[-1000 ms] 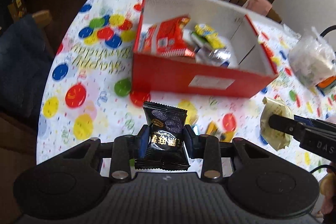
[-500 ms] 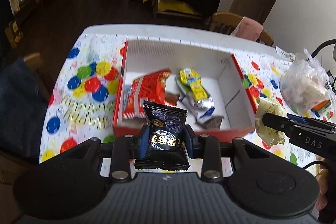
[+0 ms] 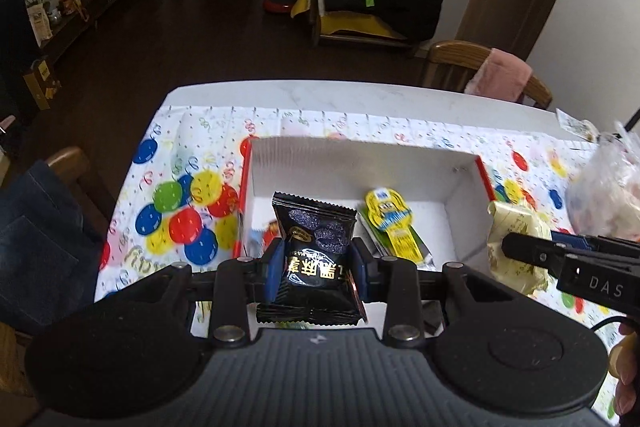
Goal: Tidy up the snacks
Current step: 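Carry the black packet and cream pastry bag over the red box, then open both tools to release the black packet and pastry bag into the box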
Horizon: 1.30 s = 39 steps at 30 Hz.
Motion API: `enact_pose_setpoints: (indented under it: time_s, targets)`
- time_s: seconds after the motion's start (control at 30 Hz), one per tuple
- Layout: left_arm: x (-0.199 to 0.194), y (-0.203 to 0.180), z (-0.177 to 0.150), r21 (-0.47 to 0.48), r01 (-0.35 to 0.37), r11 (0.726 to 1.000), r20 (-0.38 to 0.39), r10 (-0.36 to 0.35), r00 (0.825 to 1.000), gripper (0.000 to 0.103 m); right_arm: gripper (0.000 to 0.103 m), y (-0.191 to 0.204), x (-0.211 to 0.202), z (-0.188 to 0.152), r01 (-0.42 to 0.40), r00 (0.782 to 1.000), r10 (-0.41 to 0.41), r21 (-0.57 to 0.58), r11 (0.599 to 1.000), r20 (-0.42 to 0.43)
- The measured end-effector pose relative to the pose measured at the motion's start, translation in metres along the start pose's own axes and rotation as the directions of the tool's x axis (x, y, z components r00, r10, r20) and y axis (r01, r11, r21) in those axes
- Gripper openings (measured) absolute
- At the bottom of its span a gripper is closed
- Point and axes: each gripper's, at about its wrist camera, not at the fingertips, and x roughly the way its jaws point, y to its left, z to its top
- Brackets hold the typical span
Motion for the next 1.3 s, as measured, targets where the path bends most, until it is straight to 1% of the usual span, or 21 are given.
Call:
enact_pose_setpoints:
  time_s: [0.2,0.37,0.6,0.7,0.8,0.93,1.13,1.3]
  targets:
    - [0.028,0.001,0.023,0.002,-0.033,0.999,-0.021,0.033,0.999,0.034,0.035,-0.001,0.032,0.020,0.013,0.999,-0.013,-0.017,1.000,-0.039]
    - [0.052,0.001,0.038,0.001,-0.043,0.999,-0.057,0.043,0.997,0.034,0.035,0.004,0.063,0.032,0.027,0.997,-0.032,-0.076,0.997,-0.075]
    - [0.086,0.009,0.050,-0.023,-0.043,0.999,-0.145,0.040,0.989,0.034,0.035,0.012,0.100,0.043,0.011,0.991,-0.028,-0.133,0.991,-0.132]
    - [0.097,0.011,0.052,-0.023,-0.034,0.999,-0.178,0.029,0.984,0.034,0.035,0.014,0.117,0.047,0.013,0.985,-0.038,-0.146,0.989,-0.166]
    - [0.105,0.010,0.051,-0.005,-0.042,0.999,-0.197,0.040,0.980,0.034,0.035,0.015,0.133,0.049,0.021,0.977,-0.053,-0.158,0.987,-0.206]
    - [0.113,0.011,0.050,-0.001,-0.045,0.999,-0.220,0.043,0.975,0.034,0.035,0.018,0.147,0.048,0.025,0.969,-0.068,-0.179,0.984,-0.237]
    - [0.125,0.013,0.046,0.003,-0.056,0.998,-0.258,0.054,0.965,0.034,0.036,0.021,0.159,0.048,0.024,0.964,-0.074,-0.195,0.981,-0.256]
    - [0.126,0.015,0.046,-0.006,-0.056,0.998,-0.259,0.052,0.964,0.035,0.038,0.023,0.160,0.049,0.022,0.965,-0.070,-0.188,0.982,-0.253]
